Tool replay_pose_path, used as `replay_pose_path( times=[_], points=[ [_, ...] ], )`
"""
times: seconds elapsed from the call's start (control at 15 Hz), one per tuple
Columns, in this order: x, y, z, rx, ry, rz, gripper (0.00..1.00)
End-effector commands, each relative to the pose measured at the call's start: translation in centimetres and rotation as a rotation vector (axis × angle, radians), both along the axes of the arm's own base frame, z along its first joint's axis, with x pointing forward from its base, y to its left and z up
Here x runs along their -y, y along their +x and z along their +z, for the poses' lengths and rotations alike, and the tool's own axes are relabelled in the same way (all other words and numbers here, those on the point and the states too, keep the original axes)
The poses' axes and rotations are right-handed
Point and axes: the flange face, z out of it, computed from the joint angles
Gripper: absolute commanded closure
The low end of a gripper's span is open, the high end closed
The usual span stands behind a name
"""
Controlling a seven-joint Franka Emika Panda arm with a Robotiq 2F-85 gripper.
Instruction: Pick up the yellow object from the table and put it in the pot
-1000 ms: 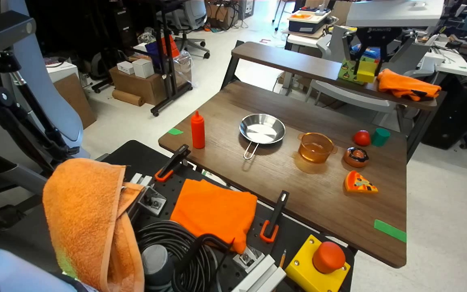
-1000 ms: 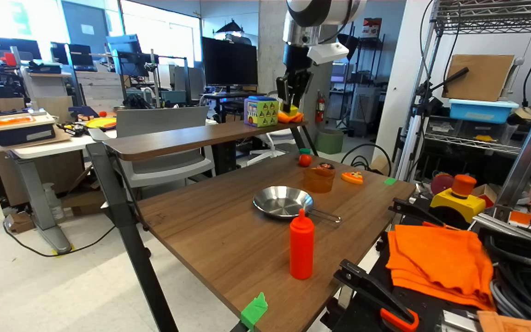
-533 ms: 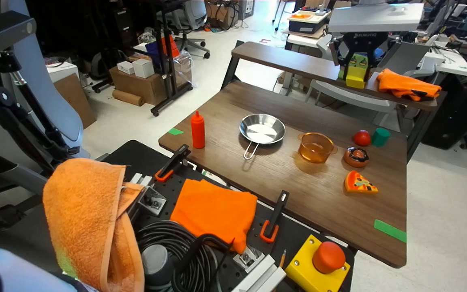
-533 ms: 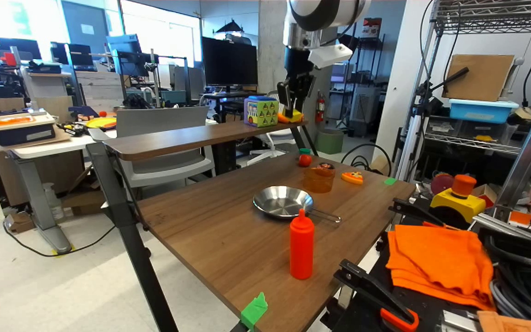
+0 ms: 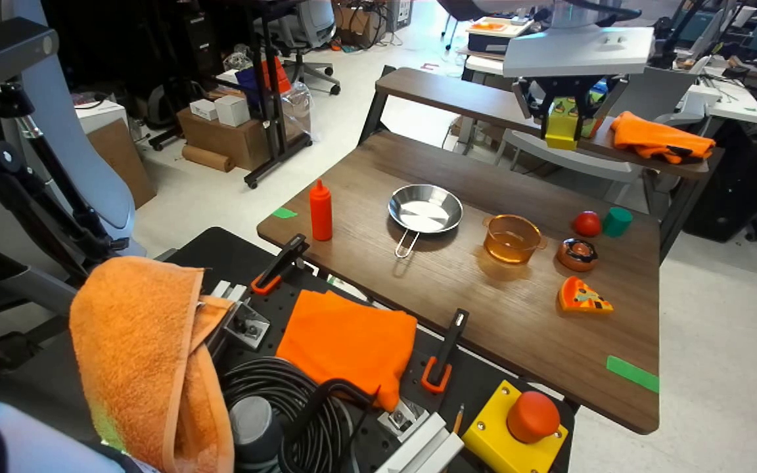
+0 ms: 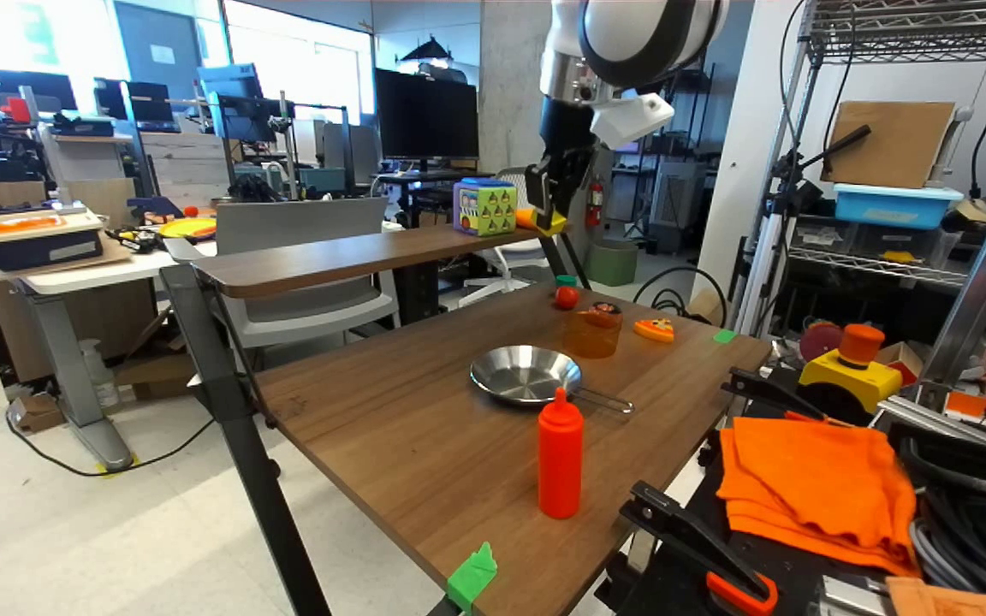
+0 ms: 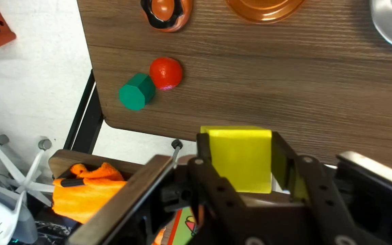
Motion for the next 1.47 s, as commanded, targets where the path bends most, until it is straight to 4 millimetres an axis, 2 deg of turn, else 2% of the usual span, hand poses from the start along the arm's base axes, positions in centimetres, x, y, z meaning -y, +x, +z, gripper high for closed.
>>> replay_pose_path(
  times=[0.0, 0.53, 0.93, 1.4],
  points=[
    [0.0, -2.5, 0.2, 0.057, -0.027, -0.021, 0.80],
    [0.0, -4.6, -0.2, 0.060, -0.038, -0.037, 0.80],
    [-0.5, -8.0, -0.7, 0.068, -0.004, 0.046, 0.80],
    [0.1, -11.1, -2.4, 0.051, 0.021, -0.003, 0.80]
  ],
)
